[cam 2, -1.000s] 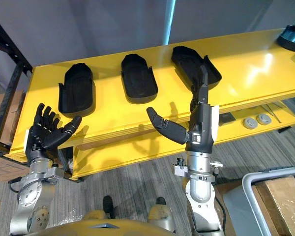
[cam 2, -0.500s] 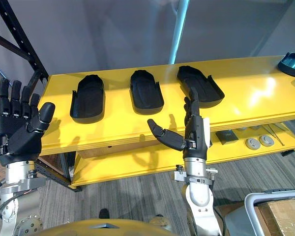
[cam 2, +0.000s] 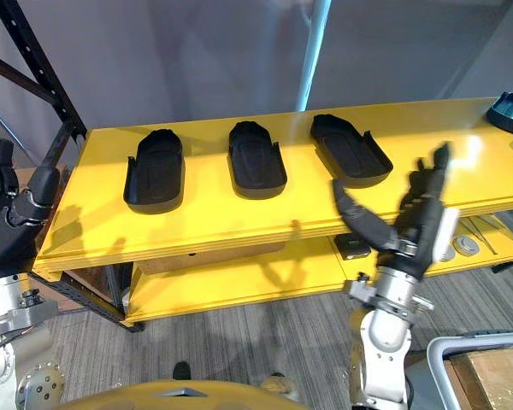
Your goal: Walk over and take three plastic housings, then place them on the shelf
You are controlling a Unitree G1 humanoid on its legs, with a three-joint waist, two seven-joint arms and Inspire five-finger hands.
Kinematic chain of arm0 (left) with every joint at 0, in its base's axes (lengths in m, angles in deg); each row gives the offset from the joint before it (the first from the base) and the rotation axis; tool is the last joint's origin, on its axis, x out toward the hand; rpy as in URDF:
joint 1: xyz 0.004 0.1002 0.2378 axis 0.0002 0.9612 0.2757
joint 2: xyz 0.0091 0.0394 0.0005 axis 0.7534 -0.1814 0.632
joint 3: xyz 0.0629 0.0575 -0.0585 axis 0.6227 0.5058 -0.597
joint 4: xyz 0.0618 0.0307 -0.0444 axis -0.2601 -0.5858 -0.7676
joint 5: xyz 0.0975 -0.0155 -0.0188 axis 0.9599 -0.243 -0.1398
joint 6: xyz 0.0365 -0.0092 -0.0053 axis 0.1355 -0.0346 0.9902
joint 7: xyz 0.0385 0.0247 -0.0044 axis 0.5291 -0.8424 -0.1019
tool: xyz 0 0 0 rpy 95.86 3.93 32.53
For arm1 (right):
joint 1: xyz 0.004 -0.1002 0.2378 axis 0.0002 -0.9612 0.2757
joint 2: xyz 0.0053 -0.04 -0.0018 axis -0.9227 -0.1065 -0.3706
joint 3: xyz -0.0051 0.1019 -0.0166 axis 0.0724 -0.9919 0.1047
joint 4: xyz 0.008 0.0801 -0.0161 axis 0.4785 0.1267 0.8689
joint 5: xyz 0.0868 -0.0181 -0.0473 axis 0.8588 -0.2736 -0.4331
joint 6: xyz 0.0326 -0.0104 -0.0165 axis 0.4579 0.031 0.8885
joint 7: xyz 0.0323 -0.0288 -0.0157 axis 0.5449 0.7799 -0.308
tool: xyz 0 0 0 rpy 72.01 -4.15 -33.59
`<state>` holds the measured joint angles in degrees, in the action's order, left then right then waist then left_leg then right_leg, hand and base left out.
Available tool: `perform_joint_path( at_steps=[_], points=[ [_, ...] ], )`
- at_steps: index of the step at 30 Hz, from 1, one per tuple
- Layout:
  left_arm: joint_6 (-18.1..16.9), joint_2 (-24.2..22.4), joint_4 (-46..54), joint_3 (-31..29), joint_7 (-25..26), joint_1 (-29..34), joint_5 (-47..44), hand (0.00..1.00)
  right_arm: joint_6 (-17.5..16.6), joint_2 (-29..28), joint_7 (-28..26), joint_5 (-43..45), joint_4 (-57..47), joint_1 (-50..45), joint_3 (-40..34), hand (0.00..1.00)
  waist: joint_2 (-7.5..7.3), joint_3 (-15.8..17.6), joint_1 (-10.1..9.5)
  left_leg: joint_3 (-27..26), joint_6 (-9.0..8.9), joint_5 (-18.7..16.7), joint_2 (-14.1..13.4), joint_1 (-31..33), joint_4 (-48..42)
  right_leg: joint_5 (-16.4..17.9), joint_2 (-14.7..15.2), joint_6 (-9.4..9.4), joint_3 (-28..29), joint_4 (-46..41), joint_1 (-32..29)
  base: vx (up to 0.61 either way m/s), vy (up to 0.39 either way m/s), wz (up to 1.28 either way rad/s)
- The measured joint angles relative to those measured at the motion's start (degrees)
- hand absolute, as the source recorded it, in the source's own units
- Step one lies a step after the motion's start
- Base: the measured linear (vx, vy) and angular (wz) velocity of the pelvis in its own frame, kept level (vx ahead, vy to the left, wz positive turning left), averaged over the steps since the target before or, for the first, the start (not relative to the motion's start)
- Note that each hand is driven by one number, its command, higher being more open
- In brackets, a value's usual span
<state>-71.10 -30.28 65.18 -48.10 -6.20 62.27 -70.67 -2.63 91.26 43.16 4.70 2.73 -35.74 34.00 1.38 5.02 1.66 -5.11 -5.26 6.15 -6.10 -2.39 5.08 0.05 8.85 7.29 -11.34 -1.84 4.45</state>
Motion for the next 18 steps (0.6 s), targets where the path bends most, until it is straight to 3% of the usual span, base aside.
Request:
perform_joint_path(
  at_steps=[2, 4, 9, 13, 18],
  points=[
    [-0.4, 0.0, 0.0, -1.9, -4.4, 0.3, -1.3, 1.00, -1.4, -1.5, 2.8, 0.9, 1.8, 0.3, -5.3, 1.00, 0.14, 0.1, 0.01, 0.2, -0.01, 0.0, 0.0, 0.1, 0.0, 0.0, 0.0, -0.03, -0.2, 0.0, 0.0, 0.00, 0.000, 0.06],
    [-0.4, 0.0, 0.0, -4.3, -12.9, 2.7, -6.1, 1.00, -1.6, -3.4, 4.5, 2.0, 3.9, -1.1, -11.8, 1.00, 0.49, 0.1, 0.22, 0.3, -0.06, -0.1, 0.0, 0.3, 0.0, 0.1, 0.0, 0.01, -0.6, 0.0, 0.0, 0.00, 0.000, 0.04],
    [0.5, 0.8, -0.6, -8.0, -29.4, 5.7, -13.0, 1.00, -1.6, -4.6, 5.9, 4.1, 11.9, -3.1, -18.7, 1.00, 1.67, 0.3, 0.40, 0.8, -0.07, -0.1, 0.1, 0.8, 0.0, 0.5, 0.1, -0.09, -1.1, 0.0, -0.1, 0.00, -0.006, 0.05],
    [2.0, 2.3, -7.6, -11.5, -35.7, 5.2, -19.2, 1.00, -0.4, -4.6, 5.9, 4.1, 20.1, -2.9, -19.2, 1.00, 2.70, -0.3, 0.23, 1.5, -0.08, -0.1, 0.1, 0.9, 0.0, 0.7, 0.1, -0.10, -1.7, 0.0, 0.2, -0.01, -0.009, 0.08],
    [1.9, 2.3, -17.7, -17.2, -42.3, 5.1, -31.1, 1.00, 3.8, -4.6, 4.7, 4.0, 33.9, -2.9, -19.5, 1.00, 3.23, -0.4, -0.89, 3.1, 0.10, -0.1, 0.2, 1.4, 0.0, 1.2, 0.1, 0.07, -3.3, -0.1, 0.7, -0.01, -0.015, 0.17]
  ],
)
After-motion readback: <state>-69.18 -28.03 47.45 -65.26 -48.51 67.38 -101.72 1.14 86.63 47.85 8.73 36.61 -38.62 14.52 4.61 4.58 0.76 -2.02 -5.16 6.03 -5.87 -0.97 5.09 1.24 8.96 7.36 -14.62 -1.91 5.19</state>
